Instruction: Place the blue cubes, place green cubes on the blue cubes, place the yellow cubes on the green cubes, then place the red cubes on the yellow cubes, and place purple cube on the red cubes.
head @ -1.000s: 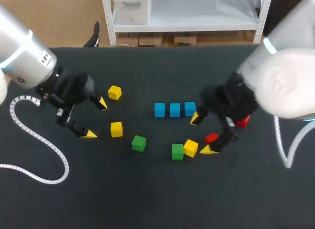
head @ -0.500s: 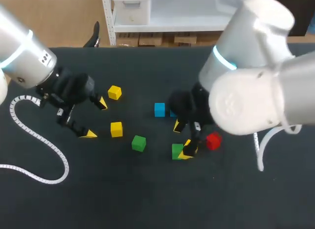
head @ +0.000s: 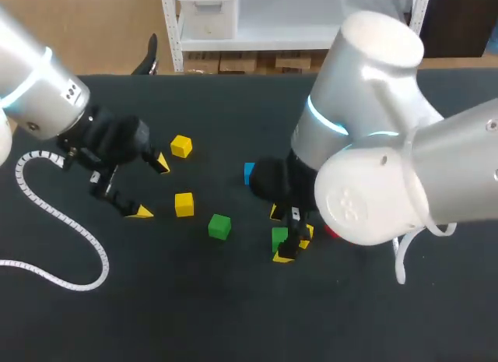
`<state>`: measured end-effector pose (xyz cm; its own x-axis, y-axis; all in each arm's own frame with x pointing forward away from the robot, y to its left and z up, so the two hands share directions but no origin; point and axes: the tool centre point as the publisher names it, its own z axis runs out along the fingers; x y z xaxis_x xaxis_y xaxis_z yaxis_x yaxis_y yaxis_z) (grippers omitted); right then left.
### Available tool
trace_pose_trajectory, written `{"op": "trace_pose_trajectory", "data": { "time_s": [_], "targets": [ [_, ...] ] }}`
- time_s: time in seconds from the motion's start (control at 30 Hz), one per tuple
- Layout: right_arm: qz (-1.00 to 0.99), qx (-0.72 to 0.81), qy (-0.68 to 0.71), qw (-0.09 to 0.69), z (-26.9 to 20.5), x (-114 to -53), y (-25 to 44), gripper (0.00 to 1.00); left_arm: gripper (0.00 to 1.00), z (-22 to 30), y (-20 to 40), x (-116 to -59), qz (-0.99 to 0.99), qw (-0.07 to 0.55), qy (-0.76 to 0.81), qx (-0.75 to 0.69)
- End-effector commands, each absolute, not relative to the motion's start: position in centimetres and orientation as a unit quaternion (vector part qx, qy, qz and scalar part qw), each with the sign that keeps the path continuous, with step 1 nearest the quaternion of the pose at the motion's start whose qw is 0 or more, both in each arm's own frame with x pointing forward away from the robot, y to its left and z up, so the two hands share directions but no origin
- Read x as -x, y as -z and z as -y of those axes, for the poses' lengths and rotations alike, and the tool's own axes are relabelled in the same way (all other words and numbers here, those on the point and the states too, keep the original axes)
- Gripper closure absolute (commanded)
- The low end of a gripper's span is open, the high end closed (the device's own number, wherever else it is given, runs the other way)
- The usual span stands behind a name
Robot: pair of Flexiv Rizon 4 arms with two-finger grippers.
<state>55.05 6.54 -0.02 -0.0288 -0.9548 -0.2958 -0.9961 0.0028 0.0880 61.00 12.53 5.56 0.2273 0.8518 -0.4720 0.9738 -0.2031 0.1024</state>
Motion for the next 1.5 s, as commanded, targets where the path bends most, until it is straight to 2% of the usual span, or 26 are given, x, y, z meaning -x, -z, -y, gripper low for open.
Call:
{"op": "trace_pose_trajectory", "data": {
  "time_s": [0.03,0.13,0.17,0.2,0.23,0.27,0.3,0.33,0.37,0.63,0.9,1.17,1.5],
  "targets": [
    [-0.709,0.690,-0.128,0.072,-6.4,-55.0,0.3,0.00,0.00,-12.6,-5.5,-61.1,-0.599,0.194,0.160,-0.760],
    [-0.710,0.689,-0.127,0.070,-6.2,-55.1,0.5,0.00,0.00,-12.6,-5.5,-61.1,-0.599,0.194,0.160,-0.760],
    [-0.709,0.690,-0.126,0.069,-6.2,-55.1,0.5,0.07,0.00,-12.6,-5.5,-61.1,-0.599,0.194,0.160,-0.760],
    [-0.709,0.690,-0.126,0.069,-6.2,-55.1,0.5,0.18,0.00,-12.6,-5.5,-61.1,-0.599,0.194,0.160,-0.760],
    [-0.709,0.691,-0.126,0.068,-6.2,-55.2,0.5,0.45,0.00,-12.6,-5.5,-61.1,-0.599,0.194,0.160,-0.760],
    [-0.707,0.693,-0.122,0.068,-6.2,-55.2,0.5,0.56,0.00,-12.6,-5.5,-61.1,-0.599,0.194,0.160,-0.760],
    [-0.706,0.693,-0.125,0.068,-6.2,-55.2,0.5,0.63,0.00,-12.6,-5.5,-61.1,-0.599,0.194,0.160,-0.760],
    [-0.707,0.693,-0.126,0.069,-6.2,-55.3,0.5,0.84,0.00,-12.6,-5.5,-61.1,-0.599,0.194,0.160,-0.760],
    [-0.704,0.695,-0.126,0.070,-6.2,-55.3,0.5,1.00,0.00,-12.6,-5.5,-61.1,-0.599,0.194,0.160,-0.760],
    [-0.698,0.701,-0.126,0.076,-6.2,-55.8,-0.6,1.00,0.00,-12.6,-5.5,-61.1,-0.599,0.194,0.160,-0.760],
    [-0.680,0.715,-0.128,0.100,-6.1,-57.4,-4.7,1.00,0.00,-12.6,-5.5,-61.1,-0.599,0.194,0.160,-0.760],
    [-0.685,0.709,-0.118,0.116,-4.2,-60.6,-7.8,1.00,0.00,-12.6,-5.5,-61.1,-0.599,0.194,0.160,-0.760],
    [-0.693,0.701,-0.107,0.132,-3.3,-64.6,-7.5,1.00,0.00,-12.6,-5.5,-61.1,-0.599,0.194,0.160,-0.760]
  ]
}}
